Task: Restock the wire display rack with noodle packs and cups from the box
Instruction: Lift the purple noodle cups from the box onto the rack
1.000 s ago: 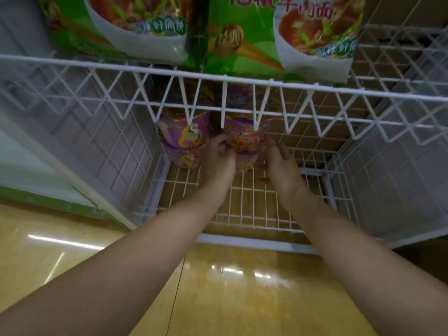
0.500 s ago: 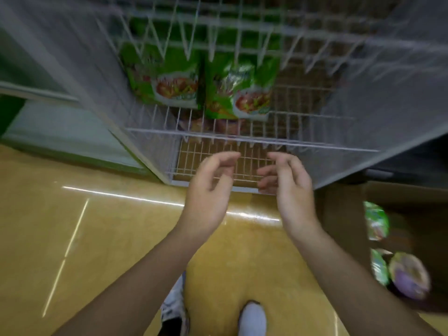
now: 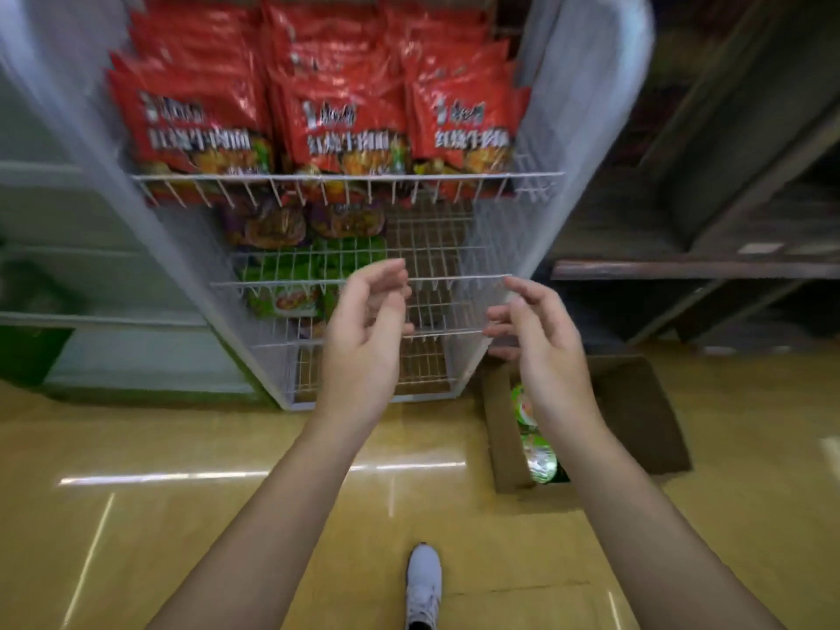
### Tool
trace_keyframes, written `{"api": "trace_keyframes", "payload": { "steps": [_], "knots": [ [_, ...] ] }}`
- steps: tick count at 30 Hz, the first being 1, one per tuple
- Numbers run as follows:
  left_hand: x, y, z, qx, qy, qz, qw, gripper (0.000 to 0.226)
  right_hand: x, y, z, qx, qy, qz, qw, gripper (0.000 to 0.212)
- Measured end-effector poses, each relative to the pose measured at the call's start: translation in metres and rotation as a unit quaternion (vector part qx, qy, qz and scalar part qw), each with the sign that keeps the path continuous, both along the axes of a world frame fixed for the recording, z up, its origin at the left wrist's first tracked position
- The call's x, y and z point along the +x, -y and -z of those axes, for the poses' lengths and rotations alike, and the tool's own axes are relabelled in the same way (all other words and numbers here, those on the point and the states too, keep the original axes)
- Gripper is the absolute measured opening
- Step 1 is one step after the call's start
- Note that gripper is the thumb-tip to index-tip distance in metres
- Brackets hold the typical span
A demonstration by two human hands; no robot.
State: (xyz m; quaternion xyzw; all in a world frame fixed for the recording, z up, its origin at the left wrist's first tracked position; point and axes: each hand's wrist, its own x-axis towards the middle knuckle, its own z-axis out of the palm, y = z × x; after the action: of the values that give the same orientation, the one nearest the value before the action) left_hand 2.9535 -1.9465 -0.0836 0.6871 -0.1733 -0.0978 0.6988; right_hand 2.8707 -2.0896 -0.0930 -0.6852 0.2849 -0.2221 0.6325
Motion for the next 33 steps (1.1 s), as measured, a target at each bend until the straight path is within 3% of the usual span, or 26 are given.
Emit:
{"api": "trace_keyframes", "payload": {
  "steps": [8, 17, 33],
  "knots": [
    [-0.108, -0.02, -0.078, -0.054, 0.022, 0.06, 0.996, 0.025, -0.12, -0.036, -0.085, -0.032, 0.038, 0.063, 0.997, 0.021],
    [-0.209, 0.014, -0.129, -0.071, 0.027, 0.115, 0.99, 0.021, -0.231, -0.017, -0.136, -0.058, 0.055, 0.125, 0.989, 0.021],
    [-0.332, 0.197, -0.084, -0.011, -0.002, 0.09, 0.996, 0.026, -0.351, 0.177, -0.089, -0.053, 0.033, 0.088, 0.994, 0.02]
  ]
}}
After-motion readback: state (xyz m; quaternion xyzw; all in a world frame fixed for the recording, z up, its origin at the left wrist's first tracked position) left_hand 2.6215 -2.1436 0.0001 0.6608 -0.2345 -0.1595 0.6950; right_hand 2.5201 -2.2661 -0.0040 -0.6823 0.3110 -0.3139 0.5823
